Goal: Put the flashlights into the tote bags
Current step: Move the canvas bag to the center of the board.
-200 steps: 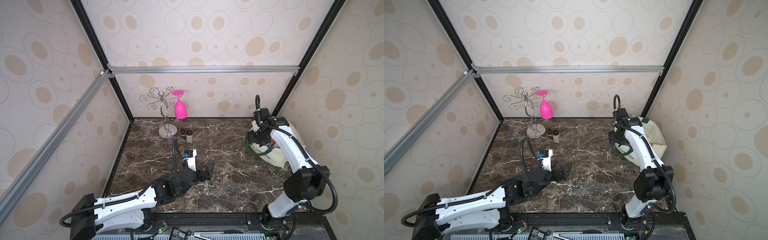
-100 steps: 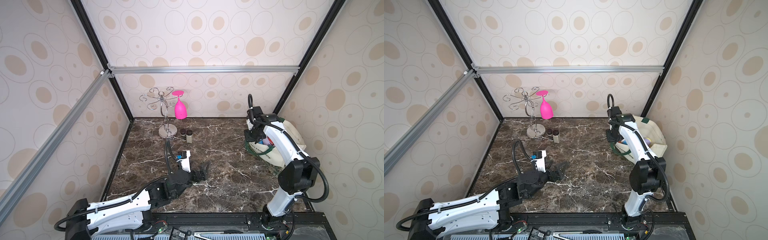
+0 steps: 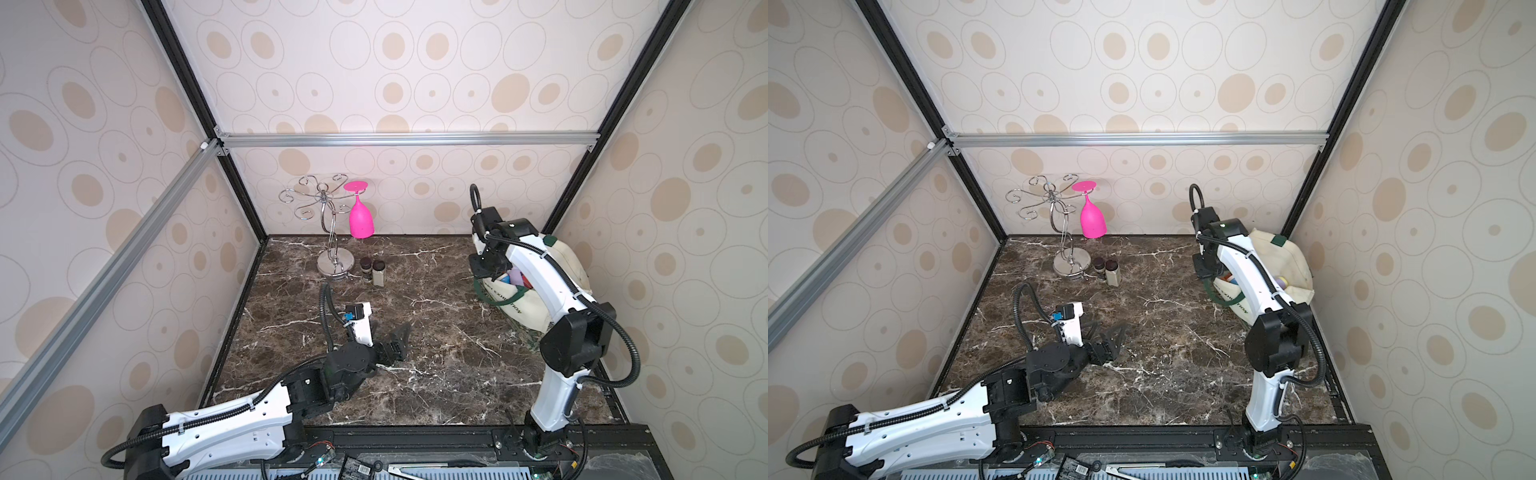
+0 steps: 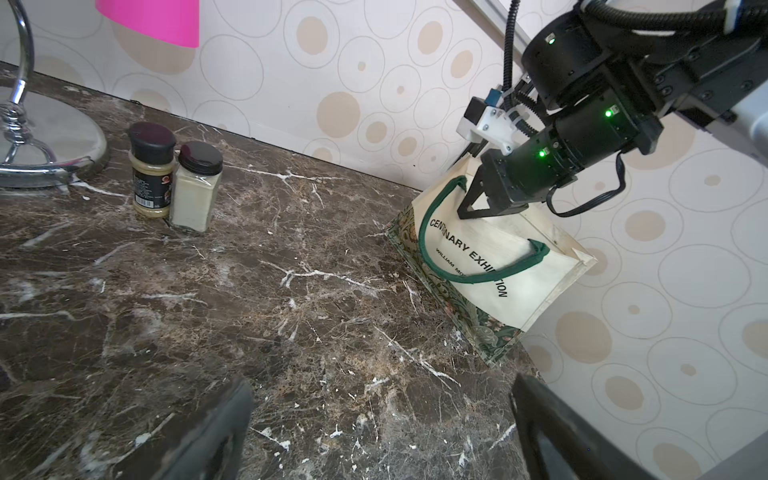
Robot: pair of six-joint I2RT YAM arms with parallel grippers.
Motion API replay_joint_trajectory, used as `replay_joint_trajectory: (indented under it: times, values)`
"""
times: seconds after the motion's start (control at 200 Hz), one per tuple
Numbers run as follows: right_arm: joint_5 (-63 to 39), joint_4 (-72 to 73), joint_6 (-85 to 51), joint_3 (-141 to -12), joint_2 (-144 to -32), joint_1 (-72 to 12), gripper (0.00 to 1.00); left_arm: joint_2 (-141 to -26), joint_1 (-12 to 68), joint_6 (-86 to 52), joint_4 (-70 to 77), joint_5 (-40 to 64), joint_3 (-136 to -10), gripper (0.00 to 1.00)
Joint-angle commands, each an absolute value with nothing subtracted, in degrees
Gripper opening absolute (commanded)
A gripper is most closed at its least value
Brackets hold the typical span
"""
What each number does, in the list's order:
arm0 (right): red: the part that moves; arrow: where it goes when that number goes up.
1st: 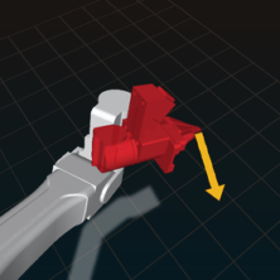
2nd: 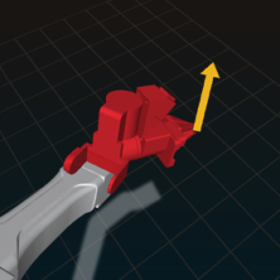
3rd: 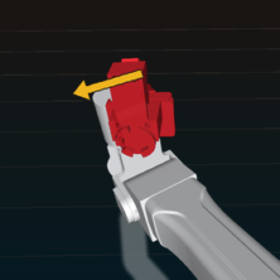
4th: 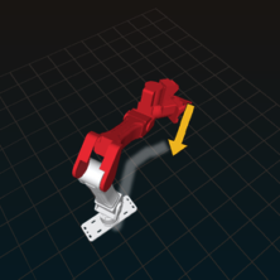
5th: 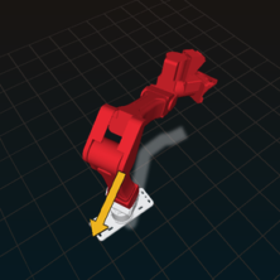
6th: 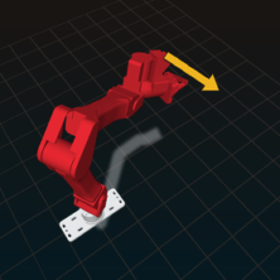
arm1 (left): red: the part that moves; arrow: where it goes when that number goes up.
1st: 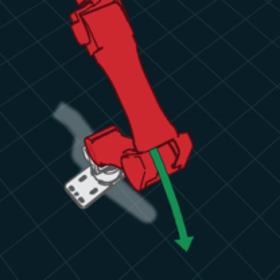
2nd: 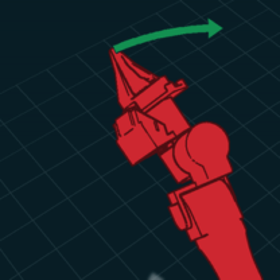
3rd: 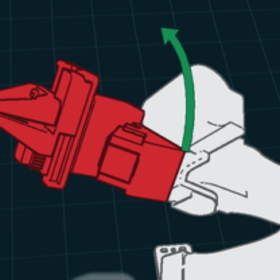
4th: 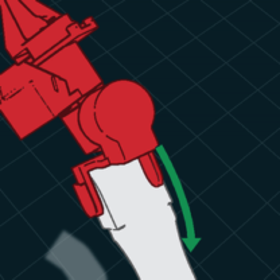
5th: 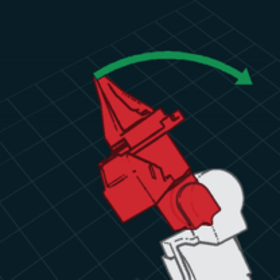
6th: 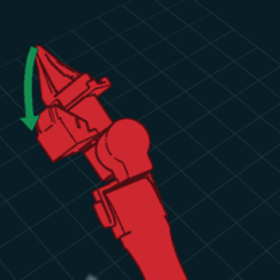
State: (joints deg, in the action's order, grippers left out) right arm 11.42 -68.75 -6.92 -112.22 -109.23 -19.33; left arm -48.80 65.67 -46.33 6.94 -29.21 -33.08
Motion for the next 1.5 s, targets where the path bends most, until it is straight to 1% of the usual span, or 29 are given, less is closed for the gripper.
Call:
replay_joint_trajectory:
  times: [0.0, 0.15, 0.285, 0.41, 0.645, 0.755, 0.8, 0.875, 0.945, 1.001, 1.126, 1.191, 1.291, 1.356, 1.401, 1.491]
  values:
    - [6.62, -67.05, -10.61, -119.07, -111.21, -24.65, 0.0, -47.4, 65.37, -47.59, 5.05, -31.47, -32.7, 0.97]
    - [6.06, -68.79, -14.4, -129.2, -117.4, -31.22, 0.0, -46.33, 65.22, -48.23, 4.26, -31.96, -32.06, 0.97]
    - [5.33, -69.35, -17.75, -136.22, -122.42, -34.96, 0.0, -45.5, 65.28, -48.33, 3.46, -32.56, -31.83, 0.97]
    - [3.78, -68.26, -20.67, -137.13, -124.61, -36.06, 0.0, -44.59, 65.2, -48.34, 2.77, -33.06, -31.73, 0.97]
    - [1.84, -66.89, -22.56, -136.65, -124.98, -36.34, 0.0, -43.42, 65.14, -48.31, 1.69, -33.91, -31.16, 0.98]
    - [0.76, -67.02, -22.68, -136.76, -124.77, -36.51, 0.0, -43.72, 64.96, -47.72, 1.32, -34.15, -31.28, 1.0]
    - [0.62, -66.99, -22.5, -136.8, -124.23, -36.51, 0.02, -43.99, 64.88, -47.42, 0.82, -34.11, -31.54, 1.0]
    - [0.97, -66.89, -21.85, -136.93, -122.84, -36.53, 0.08, -44.41, 64.78, -46.76, 0.1, -34.03, -32.19, 1.0]
    - [2.19, -66.92, -21.0, -136.93, -121.19, -36.5, 0.16, -45.03, 64.76, -46.16, -0.44, -34.04, -32.72, 1.0]
    - [3.42, -67.1, -20.19, -136.85, -119.58, -36.55, 0.26, -45.5, 64.61, -45.56, -0.91, -33.8, -33.21, 1.0]
    - [6.13, -67.88, -18.17, -136.13, -115.16, -36.55, 0.56, -46.49, 64.43, -44.09, -1.79, -33.4, -34.23, 1.0]
    - [8.02, -68.1, -17.33, -135.0, -112.18, -36.53, 0.67, -46.94, 64.4, -43.45, -2.64, -33.39, -34.96, 1.0]
    - [11.94, -67.59, -15.96, -132.17, -106.56, -36.56, 0.78, -47.35, 64.22, -42.49, -4.45, -33.61, -36.24, 1.0]
    - [14.71, -65.33, -14.43, -125.89, -101.36, -36.38, 0.84, -47.21, 64.07, -41.95, -6.34, -34.15, -37.26, 1.0]
    - [16.48, -61.33, -13.13, -120.04, -96.24, -36.22, 1.0, -46.8, 63.94, -41.59, -7.63, -34.96, -37.74, 1.0]
    - [19.06, -49.97, -11.27, -105.34, -84.01, -35.34, 0.99, -44.39, 63.65, -40.77, -9.15, -36.19, -37.33, 1.0]
